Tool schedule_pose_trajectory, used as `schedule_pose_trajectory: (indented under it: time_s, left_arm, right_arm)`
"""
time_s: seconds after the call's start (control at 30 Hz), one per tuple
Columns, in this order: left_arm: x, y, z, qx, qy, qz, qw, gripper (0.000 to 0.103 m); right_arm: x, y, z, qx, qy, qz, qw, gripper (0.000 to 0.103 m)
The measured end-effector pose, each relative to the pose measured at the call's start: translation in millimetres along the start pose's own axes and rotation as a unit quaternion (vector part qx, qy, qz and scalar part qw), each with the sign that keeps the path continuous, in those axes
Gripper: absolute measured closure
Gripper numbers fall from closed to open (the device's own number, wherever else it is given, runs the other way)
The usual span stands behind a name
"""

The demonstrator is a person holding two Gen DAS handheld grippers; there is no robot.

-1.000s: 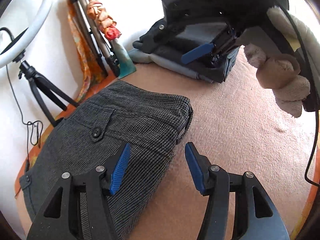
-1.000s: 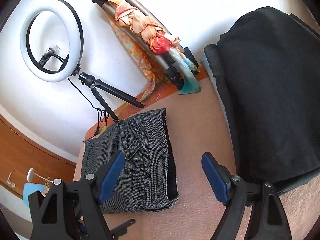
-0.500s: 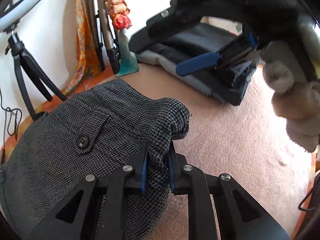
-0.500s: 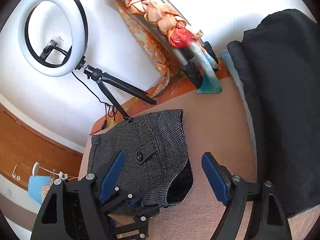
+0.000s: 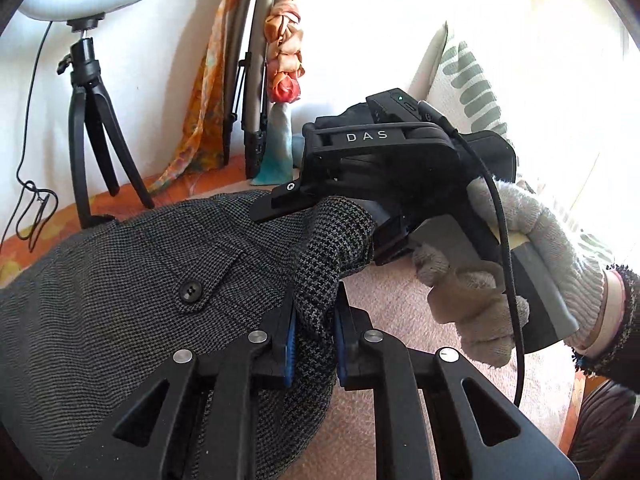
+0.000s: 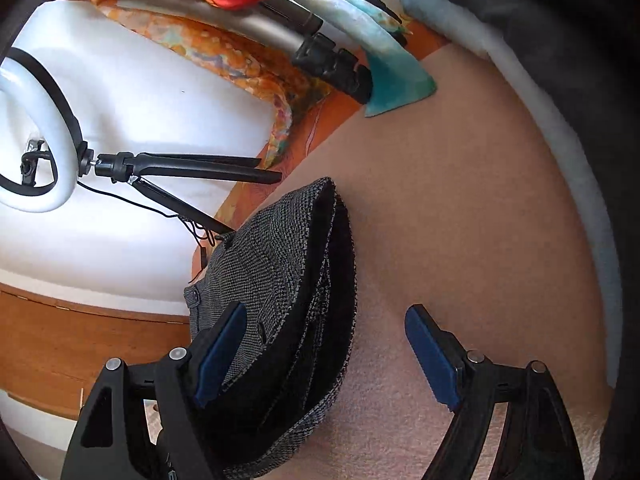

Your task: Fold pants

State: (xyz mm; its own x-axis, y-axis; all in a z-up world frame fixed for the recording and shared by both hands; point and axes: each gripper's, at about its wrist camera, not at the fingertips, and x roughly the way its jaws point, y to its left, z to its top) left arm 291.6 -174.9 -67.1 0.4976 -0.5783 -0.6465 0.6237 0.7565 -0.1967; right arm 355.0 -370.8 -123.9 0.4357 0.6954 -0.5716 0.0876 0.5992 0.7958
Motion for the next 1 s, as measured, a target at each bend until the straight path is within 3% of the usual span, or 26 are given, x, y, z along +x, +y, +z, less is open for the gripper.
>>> schedule_pose_trajectory:
  time_s: [0.03,0.2,0.23,0.27,0.37,0.6,0.67,0.77,0.87,1.0]
  left_arm:
    - [0.4,1.6,0.6,0.002,0.000,0.000,1.0000,0.090]
    - [0.0,-3.0,-1.8,0.014,0.004,0.006,0.9999,0.090]
    - [0.2,-3.7,-2.3,0.016,0.004,0.008,0.9998,0.090]
    - [0.3,-4.1,-2.8,0.016,0.005,0.009,0.9998,0.090]
    - [0.5,-3.0,-2.9,0.010,0.002,0.013,0.9999,0.090]
    - [-20.0,1.5,-2.1,-0.019,-0.016,0.002,0.9997,0.089]
    - [-28.3,4.9,-3.1,-0.030,-0.002,-0.017,0.9994,0.080]
    - [-54.8,8.4,-11.7,-0.031,-0.001,-0.005,0.9995,0.062]
    - [-84.8,24.3,-25.7,-0.023,-0.015,0.053,0.9982,0.061]
    - [-88.4,71.8,-41.5,-0.053,0.002,0.169,0.9842,0.061]
  right_arm:
    - [2.9,0.1,0.0,0.002,0.003,0.008,1.000,0.020]
    - [19.7,1.6,1.4,0.017,0.015,0.031,0.999,0.048]
    - [21.1,2.3,0.7,0.019,0.012,0.037,0.999,0.064]
    - [21.1,4.2,0.0,0.018,0.007,0.033,0.999,0.074]
    - [16.3,19.3,-3.1,-0.011,-0.012,0.014,1.000,0.087]
    - [-7.8,67.9,-12.8,-0.069,-0.044,-0.014,0.997,0.090]
    - [-11.8,82.5,-16.7,-0.082,-0.048,-0.019,0.995,0.091]
    - [-18.8,99.4,-22.9,-0.093,-0.054,-0.024,0.994,0.091]
    - [-20.8,115.4,-27.8,-0.103,-0.061,-0.031,0.992,0.091]
    - [-26.3,128.6,-37.7,-0.103,-0.069,-0.047,0.991,0.091]
